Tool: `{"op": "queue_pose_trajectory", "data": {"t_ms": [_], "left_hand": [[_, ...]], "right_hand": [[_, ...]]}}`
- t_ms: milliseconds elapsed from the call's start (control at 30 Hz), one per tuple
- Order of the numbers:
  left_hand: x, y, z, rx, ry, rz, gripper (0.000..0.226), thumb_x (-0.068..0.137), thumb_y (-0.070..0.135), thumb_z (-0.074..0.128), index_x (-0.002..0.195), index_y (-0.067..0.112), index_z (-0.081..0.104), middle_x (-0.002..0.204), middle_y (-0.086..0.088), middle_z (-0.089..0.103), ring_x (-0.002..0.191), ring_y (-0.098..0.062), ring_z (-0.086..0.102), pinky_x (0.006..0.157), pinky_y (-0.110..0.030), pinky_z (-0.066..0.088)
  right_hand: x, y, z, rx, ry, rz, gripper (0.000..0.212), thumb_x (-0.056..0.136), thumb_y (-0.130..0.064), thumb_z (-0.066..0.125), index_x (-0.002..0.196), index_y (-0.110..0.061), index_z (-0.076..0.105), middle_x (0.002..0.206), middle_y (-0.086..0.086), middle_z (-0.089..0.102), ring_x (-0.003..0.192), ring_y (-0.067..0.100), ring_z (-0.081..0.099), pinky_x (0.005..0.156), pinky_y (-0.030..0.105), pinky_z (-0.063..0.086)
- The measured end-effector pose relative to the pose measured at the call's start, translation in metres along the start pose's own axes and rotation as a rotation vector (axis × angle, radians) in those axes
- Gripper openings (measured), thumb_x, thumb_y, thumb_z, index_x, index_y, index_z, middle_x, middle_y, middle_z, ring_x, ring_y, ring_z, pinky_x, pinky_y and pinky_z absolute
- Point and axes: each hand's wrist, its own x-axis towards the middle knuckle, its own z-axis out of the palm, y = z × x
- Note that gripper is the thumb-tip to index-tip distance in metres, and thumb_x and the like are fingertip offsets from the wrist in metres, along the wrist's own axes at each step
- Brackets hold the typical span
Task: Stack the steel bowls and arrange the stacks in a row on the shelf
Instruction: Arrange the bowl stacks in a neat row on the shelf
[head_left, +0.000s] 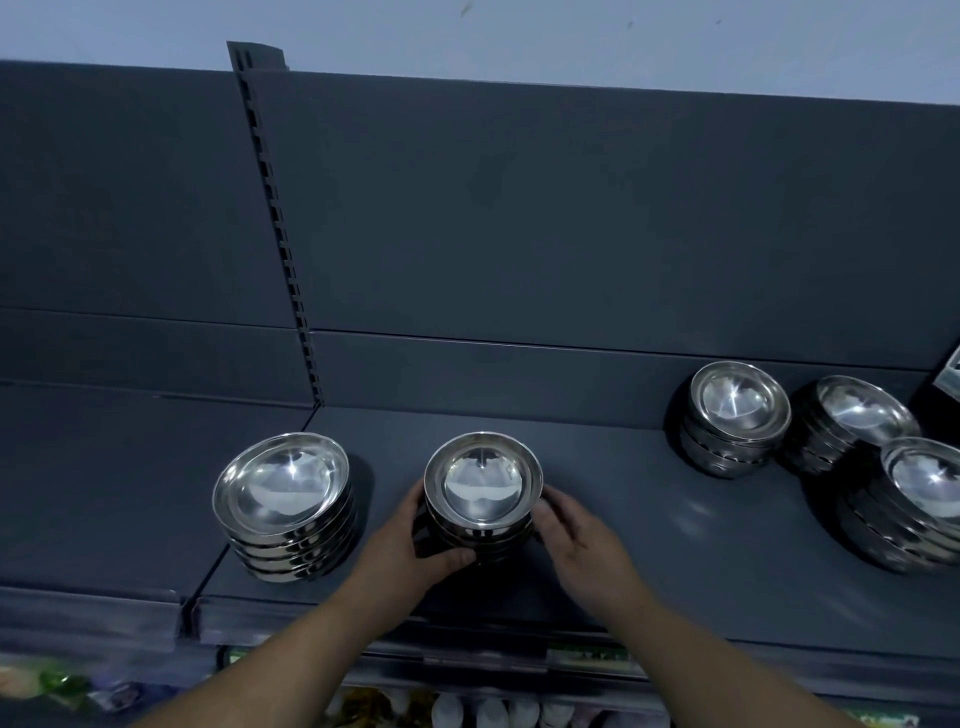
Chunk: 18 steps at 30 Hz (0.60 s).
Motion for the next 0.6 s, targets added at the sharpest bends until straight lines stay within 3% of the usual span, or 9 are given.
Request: {"op": "queue_pose_trajectory", "data": {"t_ms": [100, 200, 333, 533, 600], "left_hand": [[0.003, -0.004, 0.001, 0.035, 0.008, -0.001, 0.085, 0.071, 0.029, 0.083, 0.141, 0.034, 0.034, 0.126, 0.015, 0.054, 0.119, -0.003, 0.050, 0.097, -0.017, 0.035], [0.003, -0.005, 0.001, 0.053, 0.012, 0.003, 0.085, 0.072, 0.030, 0.082, 0.141, 0.032, 0.034, 0.125, 0.014, 0.053, 0.116, -0.002, 0.048, 0.095, -0.016, 0.034], [0.004, -0.005, 0.001, 0.043, 0.001, 0.004, 0.082, 0.073, 0.030, 0.081, 0.141, 0.032, 0.034, 0.123, 0.017, 0.052, 0.117, -0.002, 0.048, 0.095, -0.015, 0.034], [0.005, -0.011, 0.002, 0.041, -0.005, -0.019, 0.088, 0.067, 0.043, 0.082, 0.140, 0.038, 0.034, 0.132, 0.013, 0.055, 0.123, -0.006, 0.050, 0.107, -0.031, 0.040], [0.004, -0.010, 0.002, 0.044, -0.010, -0.014, 0.089, 0.066, 0.044, 0.082, 0.140, 0.039, 0.034, 0.131, 0.014, 0.055, 0.123, -0.006, 0.050, 0.107, -0.030, 0.040]], "right_hand": [[-0.001, 0.006, -0.001, -0.048, -0.055, -0.013, 0.058, 0.075, -0.032, 0.081, 0.123, -0.044, 0.050, 0.111, -0.031, 0.061, 0.104, -0.017, 0.057, 0.091, 0.005, 0.044], [0.001, 0.010, 0.000, -0.062, -0.035, -0.027, 0.073, 0.068, -0.019, 0.087, 0.126, -0.041, 0.049, 0.113, -0.028, 0.060, 0.105, -0.011, 0.057, 0.083, -0.003, 0.040], [0.004, 0.013, 0.001, -0.062, -0.018, -0.023, 0.076, 0.067, -0.019, 0.088, 0.133, -0.032, 0.052, 0.116, -0.017, 0.061, 0.109, 0.003, 0.058, 0.079, -0.001, 0.042], [0.005, 0.013, 0.005, -0.060, 0.015, -0.038, 0.074, 0.065, -0.018, 0.089, 0.131, -0.027, 0.056, 0.116, -0.013, 0.065, 0.102, -0.001, 0.061, 0.077, -0.002, 0.042], [0.005, 0.015, 0.005, -0.062, 0.027, -0.045, 0.073, 0.064, -0.018, 0.089, 0.128, -0.029, 0.057, 0.117, -0.012, 0.065, 0.100, -0.003, 0.061, 0.080, 0.000, 0.045]]}}
